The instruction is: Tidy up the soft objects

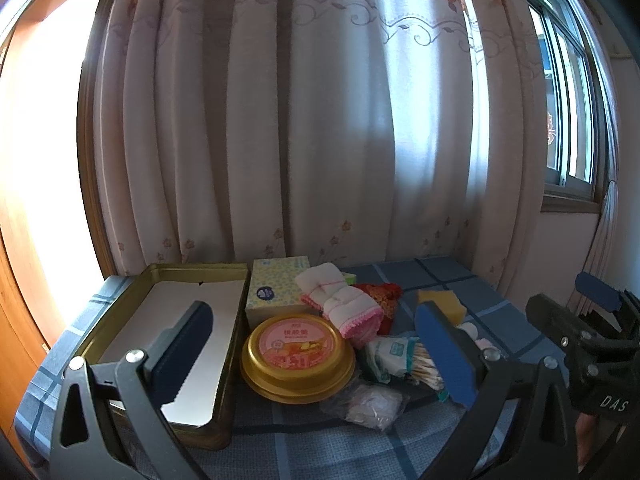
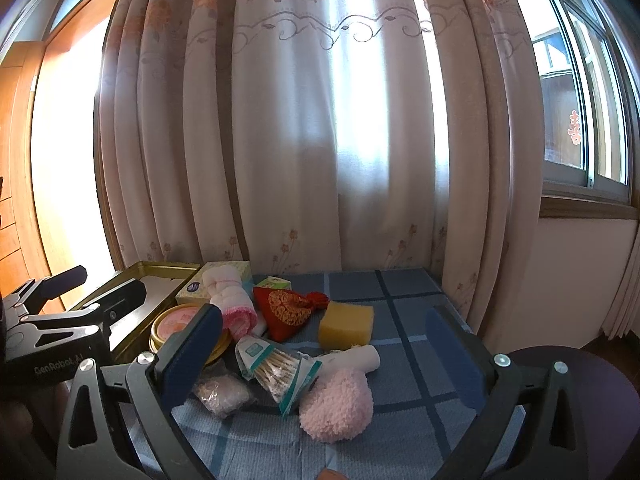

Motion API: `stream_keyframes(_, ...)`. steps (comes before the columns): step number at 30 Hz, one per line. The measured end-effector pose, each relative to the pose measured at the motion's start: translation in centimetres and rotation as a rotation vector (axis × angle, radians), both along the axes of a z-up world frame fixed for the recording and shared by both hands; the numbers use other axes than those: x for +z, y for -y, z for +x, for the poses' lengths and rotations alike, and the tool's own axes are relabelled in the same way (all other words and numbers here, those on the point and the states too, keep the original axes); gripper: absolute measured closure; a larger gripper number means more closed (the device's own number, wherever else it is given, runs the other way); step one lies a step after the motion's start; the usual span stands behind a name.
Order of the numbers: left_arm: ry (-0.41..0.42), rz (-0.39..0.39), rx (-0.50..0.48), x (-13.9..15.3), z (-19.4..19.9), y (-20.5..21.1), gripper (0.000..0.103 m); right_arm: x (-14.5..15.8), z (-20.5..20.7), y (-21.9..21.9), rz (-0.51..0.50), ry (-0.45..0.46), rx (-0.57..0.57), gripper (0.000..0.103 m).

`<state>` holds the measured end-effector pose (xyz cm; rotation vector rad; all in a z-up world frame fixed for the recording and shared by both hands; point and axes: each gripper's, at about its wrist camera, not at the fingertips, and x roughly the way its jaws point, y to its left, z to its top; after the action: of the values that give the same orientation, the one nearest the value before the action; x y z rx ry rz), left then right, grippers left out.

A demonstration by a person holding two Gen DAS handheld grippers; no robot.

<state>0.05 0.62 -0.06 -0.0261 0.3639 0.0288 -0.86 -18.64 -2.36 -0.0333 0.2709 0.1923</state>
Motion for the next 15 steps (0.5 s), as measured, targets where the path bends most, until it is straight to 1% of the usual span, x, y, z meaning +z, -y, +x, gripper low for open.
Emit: stream_keyframes(15, 0.000, 0.003, -0.001, -0.22, -0.17, 0.05, 0.000, -0.18, -0.01, 0.17, 0.009, -0.012, 0.002, 0.001)
